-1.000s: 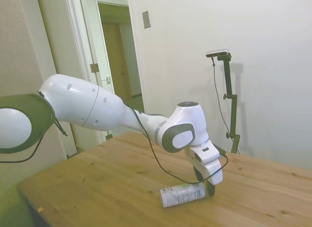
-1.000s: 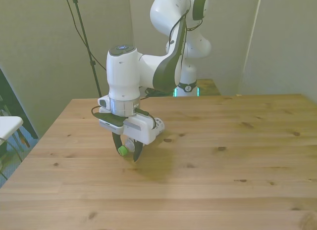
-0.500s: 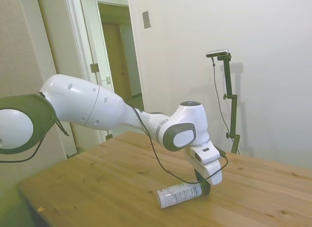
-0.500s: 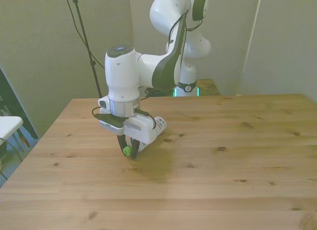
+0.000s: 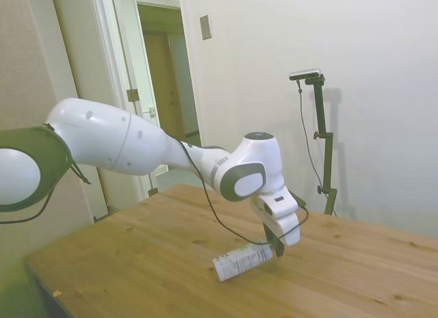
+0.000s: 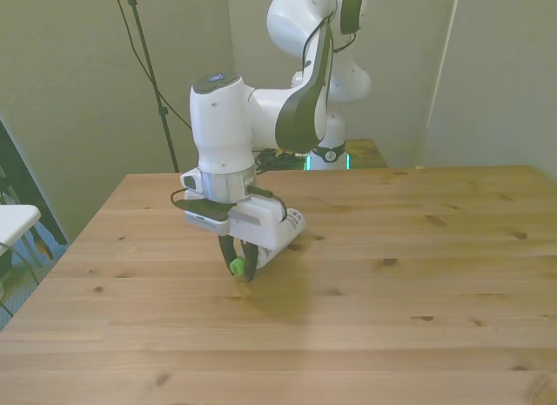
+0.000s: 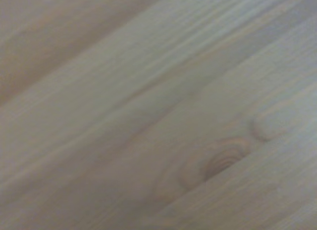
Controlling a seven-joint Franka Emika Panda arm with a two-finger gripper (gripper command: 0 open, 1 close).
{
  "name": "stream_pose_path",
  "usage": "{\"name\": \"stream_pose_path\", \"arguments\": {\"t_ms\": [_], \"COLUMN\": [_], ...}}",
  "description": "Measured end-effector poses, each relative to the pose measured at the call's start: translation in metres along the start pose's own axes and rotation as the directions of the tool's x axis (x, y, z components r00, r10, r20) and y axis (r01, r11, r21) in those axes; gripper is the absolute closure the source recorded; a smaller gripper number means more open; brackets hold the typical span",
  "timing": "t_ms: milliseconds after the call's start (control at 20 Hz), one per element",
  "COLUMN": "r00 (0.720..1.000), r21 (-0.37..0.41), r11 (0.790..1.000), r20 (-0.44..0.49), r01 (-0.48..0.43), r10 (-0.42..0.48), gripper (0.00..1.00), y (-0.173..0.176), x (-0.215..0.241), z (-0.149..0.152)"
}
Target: Stand the water bottle
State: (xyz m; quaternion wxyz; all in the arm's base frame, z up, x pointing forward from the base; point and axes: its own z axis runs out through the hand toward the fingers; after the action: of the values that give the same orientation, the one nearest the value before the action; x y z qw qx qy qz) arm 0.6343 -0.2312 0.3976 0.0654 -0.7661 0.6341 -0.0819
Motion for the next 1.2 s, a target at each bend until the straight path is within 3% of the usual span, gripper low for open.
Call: {"name": "stream_pose_path", "arguments": {"t_ms": [200, 350, 600, 700, 850, 1200], "r00": [0.997, 0.982, 0.911, 0.892, 0.864, 0.779], "r21": [0.117, 0.188, 0.306, 0.310, 0.359, 0.488], "r11": [0.992, 0.979, 0.945, 0.945, 0.927, 0.862], "r20": [-0.059, -0.152, -0.346, -0.389, -0.427, -0.487], "r01": [-0.037, -0.080, -0.116, -0.106, -0.110, -0.133], "r10": [0.044, 0.110, 0.224, 0.228, 0.268, 0.396], "gripper": [1.00, 1.00, 1.00, 1.00, 1.00, 1.00], "y": [-0.005, 0.000, 0.008, 0.007, 0.000, -0.037], "x": [-0.045, -0.067, -0.084, -0.095, -0.108, -0.101], "z": [-0.058, -0.077, -0.094, -0.091, -0.089, -0.084]}}
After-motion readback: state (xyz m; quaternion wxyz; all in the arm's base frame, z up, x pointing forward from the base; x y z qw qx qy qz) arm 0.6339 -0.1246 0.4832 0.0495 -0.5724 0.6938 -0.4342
